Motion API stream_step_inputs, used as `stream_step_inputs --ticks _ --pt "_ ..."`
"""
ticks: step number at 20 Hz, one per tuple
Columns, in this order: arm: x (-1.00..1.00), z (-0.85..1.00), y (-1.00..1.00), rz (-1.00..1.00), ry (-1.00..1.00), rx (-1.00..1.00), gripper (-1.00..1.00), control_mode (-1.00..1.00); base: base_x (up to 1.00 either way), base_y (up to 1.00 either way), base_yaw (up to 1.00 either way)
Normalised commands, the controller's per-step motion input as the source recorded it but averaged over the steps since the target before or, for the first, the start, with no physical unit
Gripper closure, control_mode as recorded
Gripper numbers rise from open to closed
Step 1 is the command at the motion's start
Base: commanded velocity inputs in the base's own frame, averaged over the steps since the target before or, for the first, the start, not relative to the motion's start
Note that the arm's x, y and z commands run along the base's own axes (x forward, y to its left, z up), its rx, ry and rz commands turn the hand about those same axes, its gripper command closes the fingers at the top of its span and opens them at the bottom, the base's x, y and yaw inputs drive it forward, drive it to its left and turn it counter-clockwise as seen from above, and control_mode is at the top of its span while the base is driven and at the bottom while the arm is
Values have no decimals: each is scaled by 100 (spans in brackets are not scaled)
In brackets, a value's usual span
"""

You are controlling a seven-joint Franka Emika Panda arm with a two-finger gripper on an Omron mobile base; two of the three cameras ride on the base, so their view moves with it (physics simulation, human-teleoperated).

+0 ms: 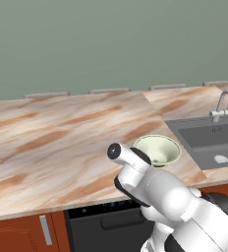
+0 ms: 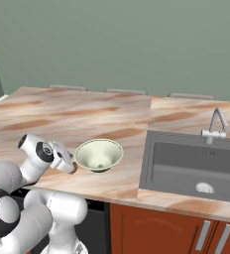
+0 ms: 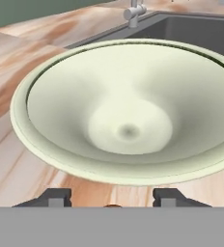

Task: Gather the eggs and milk located in the vicinity of the sink area and place them right next to the bowl.

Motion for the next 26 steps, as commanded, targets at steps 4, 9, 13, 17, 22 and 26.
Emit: stream_step_inputs --ticks 4,9,13,17,22,26 --pt "0 0 -4 -3 0 0 -100 -100 0 0 0" --pt "0 0 0 -1 0 0 -100 -100 0 0 0" --pt "0 0 19 -9 1 0 -100 -100 0 0 0" --pt "-7 20 22 -9 4 0 -100 -100 0 0 0" --pt "-26 46 13 -9 6 10 -100 -100 0 0 0" --pt "-51 71 -21 -4 5 25 -100 -100 0 0 0"
